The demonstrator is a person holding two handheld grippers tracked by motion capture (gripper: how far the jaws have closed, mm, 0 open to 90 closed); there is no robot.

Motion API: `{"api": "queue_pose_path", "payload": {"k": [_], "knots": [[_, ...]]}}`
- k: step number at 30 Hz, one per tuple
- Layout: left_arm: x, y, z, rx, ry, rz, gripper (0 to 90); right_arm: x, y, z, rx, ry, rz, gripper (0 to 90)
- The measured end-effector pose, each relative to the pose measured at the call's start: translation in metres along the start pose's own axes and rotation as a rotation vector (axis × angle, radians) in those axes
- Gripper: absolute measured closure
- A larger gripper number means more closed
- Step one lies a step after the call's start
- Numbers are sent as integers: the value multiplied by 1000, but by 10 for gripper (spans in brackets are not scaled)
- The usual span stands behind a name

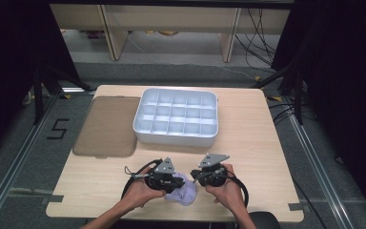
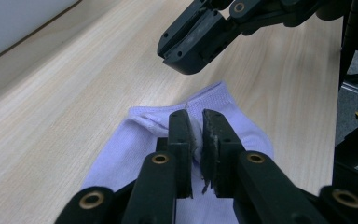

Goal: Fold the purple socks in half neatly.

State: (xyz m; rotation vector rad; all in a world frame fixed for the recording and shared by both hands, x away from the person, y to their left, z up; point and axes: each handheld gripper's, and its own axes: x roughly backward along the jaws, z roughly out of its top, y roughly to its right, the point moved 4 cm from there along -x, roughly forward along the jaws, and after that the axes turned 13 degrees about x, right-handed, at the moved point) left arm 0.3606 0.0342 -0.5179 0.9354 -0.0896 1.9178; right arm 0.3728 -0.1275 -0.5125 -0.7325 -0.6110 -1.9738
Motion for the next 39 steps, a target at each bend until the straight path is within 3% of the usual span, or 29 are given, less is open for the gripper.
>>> {"api": "queue_pose_path", "payload": {"k": [2,5,6,7,11,12,14,16,19,20,21,22,24,28,30,31,32,34,35,36,37,39], "knots": [[0,-1,0,-9,-12,-1,787,2,0,-1,-14,-12,-5,852],[0,1,1,32,10,-31,705,3,2,-1,-16,-14,-13,852],[2,0,2,31,15,-30,684,2,2,-1,-18,8,-28,851],[4,-1,3,29,20,-30,673,4,3,-2,-16,-16,-18,850],[17,-3,9,66,66,-50,629,4,4,-2,-19,5,-35,847],[30,-6,12,88,99,-62,628,6,5,-2,-20,-4,-31,845],[38,-11,11,66,101,-49,633,6,5,-2,-18,11,-22,842],[42,-17,3,38,83,-10,665,6,5,-2,-16,16,-26,841],[39,-25,-17,25,25,24,736,11,4,0,-31,3,-28,841],[36,-27,-23,15,5,22,764,10,4,2,-20,31,-43,842],[33,-27,-29,33,-5,21,784,11,3,4,-29,33,-41,844],[28,-26,-34,26,-14,-15,801,13,2,5,-25,27,-24,845],[27,-25,-34,31,-15,-17,820,13,-1,7,-20,33,-29,849],[25,-22,-32,-31,-19,-6,845,15,-5,12,-8,57,-15,862],[24,-19,-33,-15,-15,-5,854,16,-10,16,-3,58,11,866],[23,-20,-33,-41,-24,-1,854,16,-11,18,16,67,7,866],[21,-19,-34,-14,-22,-2,854,15,-14,20,15,70,22,866],[19,-20,-35,-36,-29,3,853,13,-19,23,17,81,37,866],[18,-18,-35,-18,-30,-1,852,11,-23,26,28,89,47,866],[18,-20,-35,-47,-43,14,852,9,-26,29,39,93,62,865],[17,-19,-34,-54,-33,0,852,7,-30,31,44,89,74,865],[18,-19,-35,-47,-46,20,852,2,-36,33,65,74,91,865]]}}
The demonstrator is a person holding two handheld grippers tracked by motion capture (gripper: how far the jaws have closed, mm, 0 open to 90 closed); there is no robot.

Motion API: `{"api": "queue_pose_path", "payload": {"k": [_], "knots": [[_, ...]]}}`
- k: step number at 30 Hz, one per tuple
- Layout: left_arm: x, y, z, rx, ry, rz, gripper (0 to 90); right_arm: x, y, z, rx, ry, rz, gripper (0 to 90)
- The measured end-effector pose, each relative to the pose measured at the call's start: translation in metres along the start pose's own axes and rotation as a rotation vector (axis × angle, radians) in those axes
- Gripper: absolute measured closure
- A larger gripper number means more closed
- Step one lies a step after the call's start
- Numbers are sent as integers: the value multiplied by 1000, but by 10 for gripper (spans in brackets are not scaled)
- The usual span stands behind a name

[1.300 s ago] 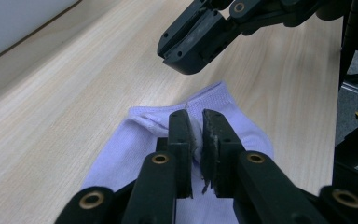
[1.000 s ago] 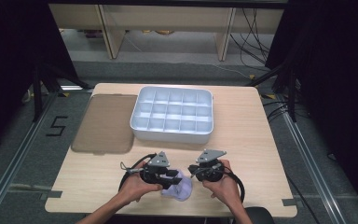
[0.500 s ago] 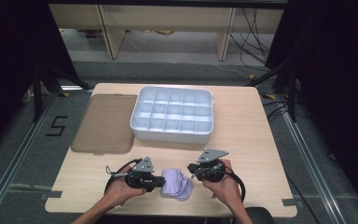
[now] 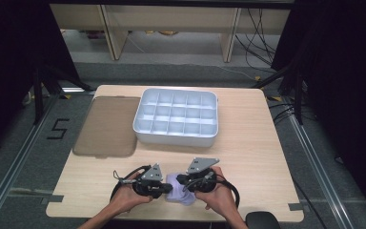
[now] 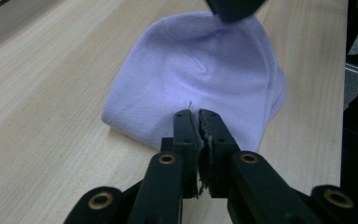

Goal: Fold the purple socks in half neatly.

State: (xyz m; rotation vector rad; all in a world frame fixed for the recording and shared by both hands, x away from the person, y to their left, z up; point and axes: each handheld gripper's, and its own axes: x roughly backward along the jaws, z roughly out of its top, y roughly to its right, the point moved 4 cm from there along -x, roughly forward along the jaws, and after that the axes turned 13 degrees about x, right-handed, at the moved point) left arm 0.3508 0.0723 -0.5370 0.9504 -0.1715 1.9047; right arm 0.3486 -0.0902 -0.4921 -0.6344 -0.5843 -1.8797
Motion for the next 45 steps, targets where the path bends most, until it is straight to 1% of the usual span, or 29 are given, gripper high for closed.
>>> {"api": "queue_pose_path", "payload": {"k": [1,2,3,4,6,8,9,10,12,13,14,16,18,20,22,23,26,28,29,31,32,35,36,37,39,40,41,43,45], "knots": [[0,0,0,-17,4,0,852,-2,-1,0,2,-16,1,865],[-1,2,0,5,12,-7,852,-5,-1,-3,12,-45,-7,866],[-1,1,0,-18,7,-6,852,-7,1,-6,23,-66,-15,867],[0,1,0,-20,3,-5,852,-9,3,-12,9,-92,-49,869],[0,1,0,-17,6,-4,852,-5,7,-23,-14,-162,-61,873],[-1,2,0,-17,9,0,850,-2,12,-31,-18,-186,-62,877],[-1,2,-1,-2,6,4,849,-2,14,-34,-11,-185,-59,878],[-1,1,-1,-18,0,14,849,-2,14,-36,-21,-198,-64,877],[-1,2,0,-29,6,5,850,-3,14,-38,-23,-194,-54,877],[-1,2,-1,-25,5,6,849,-3,12,-37,-27,-186,-67,875],[-1,2,-1,-26,5,6,849,-3,13,-37,-6,-200,-58,875],[-1,2,0,-32,4,5,848,-4,9,-38,-24,-209,-64,875],[-1,3,-1,-23,12,10,848,-5,10,-39,-8,-218,-60,877],[-1,4,-1,-25,-2,12,845,-5,10,-40,-9,-202,-59,877],[1,5,0,-22,13,34,830,-3,10,-41,-41,-204,-59,876],[1,8,2,-22,28,23,829,-3,10,-41,-42,-202,-56,876],[1,19,4,-48,42,-2,824,-3,11,-40,-21,-199,-53,856],[-4,28,4,-75,29,-25,823,0,9,-37,-19,-183,-60,851],[-5,29,2,-93,2,-9,823,1,9,-35,-6,-160,-64,852],[-9,27,-1,-103,-8,-3,826,6,6,-31,2,-141,-61,856],[-10,28,-1,-76,11,-16,827,9,3,-29,2,-148,-40,858],[-9,27,-2,-76,3,-16,826,7,-5,-36,-5,-168,-27,863],[-8,28,-2,-80,8,-8,827,3,-3,-41,32,-170,-23,864],[-8,29,-2,-84,4,-10,827,3,-5,-45,18,-201,-9,865],[-8,30,-2,-83,7,-7,828,1,-7,-49,-11,-216,-26,867],[-7,29,-1,-81,6,-12,827,1,-6,-49,-5,-216,-29,867],[-5,28,1,-89,12,-14,827,3,-6,-49,-28,-244,-46,863],[1,26,7,-68,47,-15,832,4,-7,-46,-9,-207,-34,861],[7,18,15,-73,67,1,844,6,-6,-42,-9,-194,-34,861]]}}
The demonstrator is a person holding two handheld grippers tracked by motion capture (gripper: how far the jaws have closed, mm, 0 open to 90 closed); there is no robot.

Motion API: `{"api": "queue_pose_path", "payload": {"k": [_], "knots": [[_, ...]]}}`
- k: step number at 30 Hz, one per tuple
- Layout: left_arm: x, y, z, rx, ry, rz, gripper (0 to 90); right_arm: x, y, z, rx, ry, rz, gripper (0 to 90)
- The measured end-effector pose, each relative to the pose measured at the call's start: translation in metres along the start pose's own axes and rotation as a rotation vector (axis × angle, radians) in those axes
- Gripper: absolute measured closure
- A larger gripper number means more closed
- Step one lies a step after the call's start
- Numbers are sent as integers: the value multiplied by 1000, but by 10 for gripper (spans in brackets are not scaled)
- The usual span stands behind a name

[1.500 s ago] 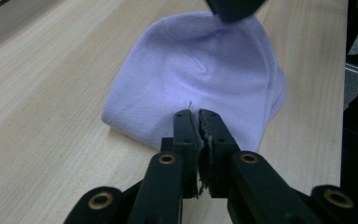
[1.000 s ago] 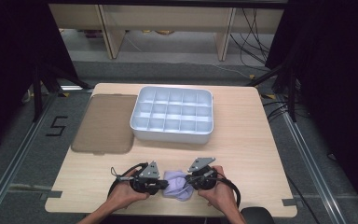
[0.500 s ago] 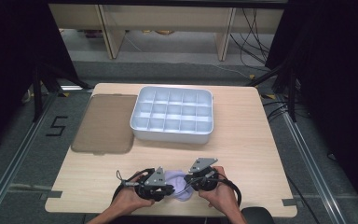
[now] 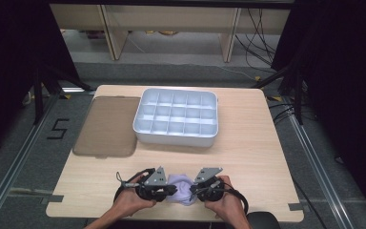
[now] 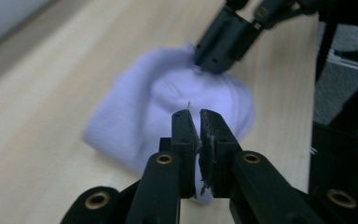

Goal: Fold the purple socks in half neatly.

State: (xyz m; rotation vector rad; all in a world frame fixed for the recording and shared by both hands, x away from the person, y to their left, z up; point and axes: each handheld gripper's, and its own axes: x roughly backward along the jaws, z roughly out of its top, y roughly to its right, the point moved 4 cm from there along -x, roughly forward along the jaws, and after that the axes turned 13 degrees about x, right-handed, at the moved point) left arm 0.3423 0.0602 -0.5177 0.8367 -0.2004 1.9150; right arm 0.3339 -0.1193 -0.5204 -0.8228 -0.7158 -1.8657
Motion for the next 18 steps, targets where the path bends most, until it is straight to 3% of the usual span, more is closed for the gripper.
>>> {"api": "queue_pose_path", "payload": {"k": [1,3,6,8,9,10,12,13,15,18], "knots": [[1,-3,2,32,15,11,851,3,1,2,1,15,5,861],[0,-12,6,39,19,19,863,6,4,4,19,30,4,862],[-8,-21,7,84,4,33,875,8,5,6,4,51,-19,862],[-14,-26,8,67,-10,38,879,9,7,8,9,57,-40,861],[-17,-26,7,90,-12,45,885,9,8,10,8,63,-39,862],[-18,-29,8,65,-29,53,888,10,9,12,1,60,-48,862],[-21,-32,7,81,-39,55,891,9,14,18,4,64,-61,865],[-21,-32,7,70,-32,56,892,5,17,21,9,74,-63,866],[-23,-32,7,91,-21,61,892,-2,21,23,13,58,-65,867],[-24,-34,7,84,-22,65,891,-11,27,20,25,-13,-69,869]]}}
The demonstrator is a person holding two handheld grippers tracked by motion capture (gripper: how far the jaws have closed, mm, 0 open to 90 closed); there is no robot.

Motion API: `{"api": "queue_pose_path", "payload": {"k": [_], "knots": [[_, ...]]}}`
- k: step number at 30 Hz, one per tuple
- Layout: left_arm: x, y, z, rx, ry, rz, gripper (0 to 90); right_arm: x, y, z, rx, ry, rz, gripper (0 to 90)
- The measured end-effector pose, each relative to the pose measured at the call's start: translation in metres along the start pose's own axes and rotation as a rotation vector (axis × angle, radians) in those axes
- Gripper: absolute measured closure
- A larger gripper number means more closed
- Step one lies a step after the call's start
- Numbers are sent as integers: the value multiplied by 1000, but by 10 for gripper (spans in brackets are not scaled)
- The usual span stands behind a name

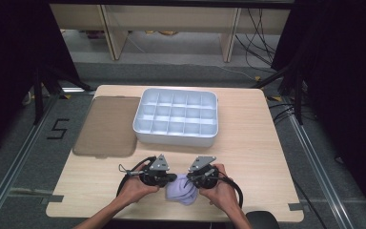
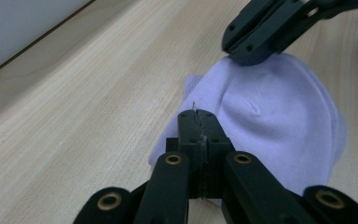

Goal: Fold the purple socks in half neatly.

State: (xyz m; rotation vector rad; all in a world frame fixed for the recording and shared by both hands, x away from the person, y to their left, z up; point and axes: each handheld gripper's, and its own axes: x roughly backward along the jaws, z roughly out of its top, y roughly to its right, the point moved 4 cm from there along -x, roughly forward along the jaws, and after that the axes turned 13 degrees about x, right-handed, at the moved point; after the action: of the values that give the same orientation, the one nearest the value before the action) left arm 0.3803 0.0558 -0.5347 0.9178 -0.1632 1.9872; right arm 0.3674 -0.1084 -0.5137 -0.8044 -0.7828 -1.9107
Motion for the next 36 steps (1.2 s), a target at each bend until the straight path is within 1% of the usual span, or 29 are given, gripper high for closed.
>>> {"api": "queue_pose_path", "payload": {"k": [1,2,3,4,5,6,7,8,10,12,13,14,15,16,18,19,20,21,22,25,26,27,28,29,30,31,32,34,36], "knots": [[1,-1,-1,1,-14,6,891,-4,0,-3,-15,-20,-6,868],[0,-2,0,2,-2,6,891,-3,0,-5,-19,-31,8,869],[1,-3,-1,6,-15,15,891,-5,1,-7,-2,-33,-13,869],[0,-4,-1,2,-6,10,891,-3,0,-7,-10,-44,0,869],[0,-5,-1,2,1,7,891,-3,-1,-9,-14,-52,-2,869],[-1,-4,-2,14,5,4,892,-2,-1,-11,-22,-48,-6,869],[1,-5,-2,-7,-12,11,892,-3,-1,-12,-25,-39,-5,869],[1,-4,-2,-9,-14,11,891,-1,-3,-13,-49,-29,19,868],[1,-5,-2,-9,-9,12,891,1,-3,-15,-59,-9,10,868],[1,-3,-2,29,10,11,891,4,-5,-18,-58,-2,22,868],[1,-5,-2,15,10,10,891,4,-6,-21,-34,10,30,868],[2,-4,-1,37,22,13,891,5,-7,-22,-43,13,18,868],[4,-6,-1,11,16,10,890,5,-7,-22,-40,15,34,865],[7,-5,0,39,31,9,890,6,-7,-22,-34,16,29,860],[11,-5,1,23,37,10,888,7,-6,-20,-31,33,18,858],[14,-4,1,35,50,-4,883,10,-6,-18,-22,36,5,858],[17,-3,0,39,47,-5,873,12,-8,-14,-17,42,-5,858],[19,-2,0,44,48,-9,866,16,-10,-12,-4,31,3,858],[22,-1,-1,37,50,-13,858,16,-12,-10,-1,46,-4,858],[27,3,-4,61,63,-28,826,17,-19,-6,24,54,15,857],[30,5,-7,60,53,-28,825,18,-21,-6,29,44,22,857],[30,8,-8,63,55,-33,824,17,-23,-5,35,51,27,857],[32,10,-11,56,50,-43,823,18,-25,-4,33,43,46,857],[33,13,-13,67,47,-45,823,16,-26,-4,43,51,36,858],[32,16,-15,65,50,-57,823,18,-26,-5,43,35,48,858],[32,18,-17,61,44,-59,822,17,-27,-5,45,36,57,858],[31,20,-18,59,34,-58,820,16,-27,-5,44,46,42,858],[30,19,-20,60,20,-51,803,17,-28,-3,53,57,40,857],[31,19,-21,67,26,-59,779,20,-29,-1,55,59,50,858]]}}
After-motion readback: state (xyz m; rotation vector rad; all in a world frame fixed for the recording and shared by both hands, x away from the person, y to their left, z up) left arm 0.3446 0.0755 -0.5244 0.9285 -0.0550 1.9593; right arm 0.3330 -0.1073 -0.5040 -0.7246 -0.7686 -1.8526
